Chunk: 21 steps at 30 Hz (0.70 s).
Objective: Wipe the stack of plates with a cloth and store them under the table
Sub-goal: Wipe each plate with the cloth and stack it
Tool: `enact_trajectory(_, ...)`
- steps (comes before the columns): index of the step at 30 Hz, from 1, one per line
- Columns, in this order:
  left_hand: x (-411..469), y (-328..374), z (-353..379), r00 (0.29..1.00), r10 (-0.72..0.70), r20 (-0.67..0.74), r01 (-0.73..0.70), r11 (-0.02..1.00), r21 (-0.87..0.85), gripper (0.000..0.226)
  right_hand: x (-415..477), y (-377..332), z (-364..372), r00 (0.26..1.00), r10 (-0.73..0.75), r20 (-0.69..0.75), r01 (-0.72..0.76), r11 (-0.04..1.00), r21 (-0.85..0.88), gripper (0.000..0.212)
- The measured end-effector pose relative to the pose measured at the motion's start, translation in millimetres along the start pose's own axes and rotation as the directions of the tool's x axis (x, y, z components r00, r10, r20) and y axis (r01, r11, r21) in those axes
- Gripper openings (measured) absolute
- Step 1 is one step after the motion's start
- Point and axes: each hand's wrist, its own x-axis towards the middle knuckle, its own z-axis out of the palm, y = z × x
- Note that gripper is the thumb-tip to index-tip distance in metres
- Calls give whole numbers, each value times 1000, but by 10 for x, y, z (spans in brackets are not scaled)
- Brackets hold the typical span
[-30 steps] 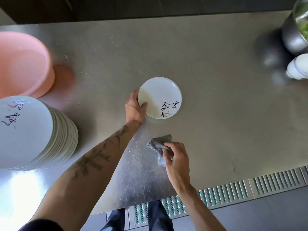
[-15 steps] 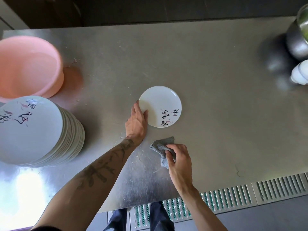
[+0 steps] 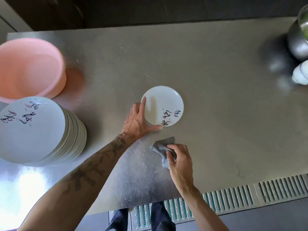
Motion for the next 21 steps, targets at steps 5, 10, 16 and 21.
enact_trajectory(5, 130, 28, -34, 995, 97, -2, -96, 992, 84, 143, -5, 15, 5, 1000, 7, 1, -7, 1000, 2, 19)
enact_trajectory(10, 170, 18, -48, 995, 94, 29, -97, 988, 117, 148, -1, 29, 14, 1000, 4, 1, -4, 1000, 13, 20)
enact_trajectory(16, 114, 28, -94, 997, 72, 17, -73, 994, 76, 139, 5, 32, 23, 1000, -7, 3, 7, 1000, 7, 20)
enact_trajectory(21, -349, 41, -536, 994, 46, -100, -55, 995, -87, 81, 12, -38, 35, 1000, -10, 13, 11, 1000, -13, 23)
